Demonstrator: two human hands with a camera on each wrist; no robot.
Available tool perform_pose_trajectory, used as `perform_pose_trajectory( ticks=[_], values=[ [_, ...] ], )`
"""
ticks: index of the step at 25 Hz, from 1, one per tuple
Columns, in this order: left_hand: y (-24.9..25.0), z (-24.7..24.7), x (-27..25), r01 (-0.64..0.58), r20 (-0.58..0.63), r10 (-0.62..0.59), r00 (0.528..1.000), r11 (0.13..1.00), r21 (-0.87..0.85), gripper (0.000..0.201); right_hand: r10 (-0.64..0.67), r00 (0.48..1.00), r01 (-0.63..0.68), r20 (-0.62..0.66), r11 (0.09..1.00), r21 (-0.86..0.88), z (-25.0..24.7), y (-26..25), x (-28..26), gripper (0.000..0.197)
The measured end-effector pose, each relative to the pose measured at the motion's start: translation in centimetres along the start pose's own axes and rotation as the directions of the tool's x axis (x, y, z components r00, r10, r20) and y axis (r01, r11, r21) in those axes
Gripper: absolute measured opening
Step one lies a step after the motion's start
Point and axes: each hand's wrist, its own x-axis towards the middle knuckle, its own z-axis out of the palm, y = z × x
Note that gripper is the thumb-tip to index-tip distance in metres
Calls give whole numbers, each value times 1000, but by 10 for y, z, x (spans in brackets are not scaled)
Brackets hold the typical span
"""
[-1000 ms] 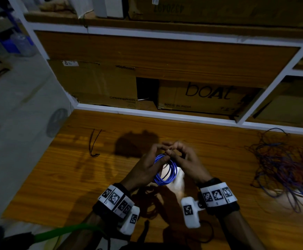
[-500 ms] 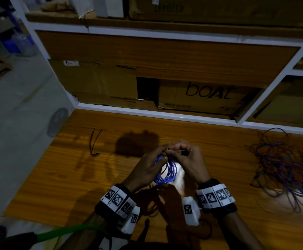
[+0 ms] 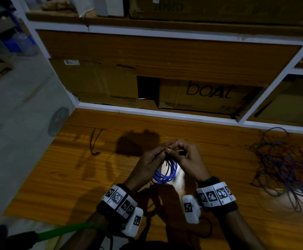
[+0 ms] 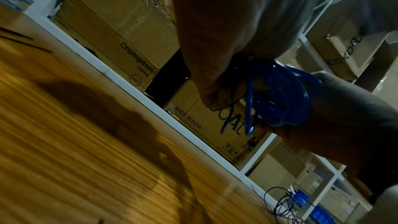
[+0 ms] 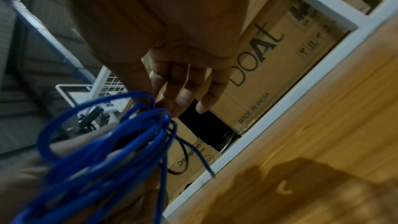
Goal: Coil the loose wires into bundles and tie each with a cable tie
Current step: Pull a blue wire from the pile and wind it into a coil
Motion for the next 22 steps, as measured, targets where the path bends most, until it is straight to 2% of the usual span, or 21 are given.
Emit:
perform_pose_trajectory(
  ticks=[3, 6, 8, 18, 22],
  values=[
    [-2, -1, 3, 24, -1, -24, 1000, 1000, 15, 32, -66, 997, 61, -34, 991, -120, -2, -6, 4, 19],
    [1, -4, 8, 51, 24, -51, 998, 999, 15, 30, -114, 991, 101, -67, 981, -164, -5, -13, 7, 11],
    [6, -5, 9, 46, 29, -46, 999, 999, 9, 27, -141, 987, 126, -78, 978, -168, -6, -16, 9, 5],
    [17, 5, 10, 53, -35, -53, 998, 999, -4, 25, -168, 981, 150, -100, 975, -165, -11, -26, 11, 10],
    [20, 4, 11, 79, -34, -81, 996, 996, -50, 25, -232, 966, 211, -115, 963, -170, -18, -37, 8, 7]
  ],
)
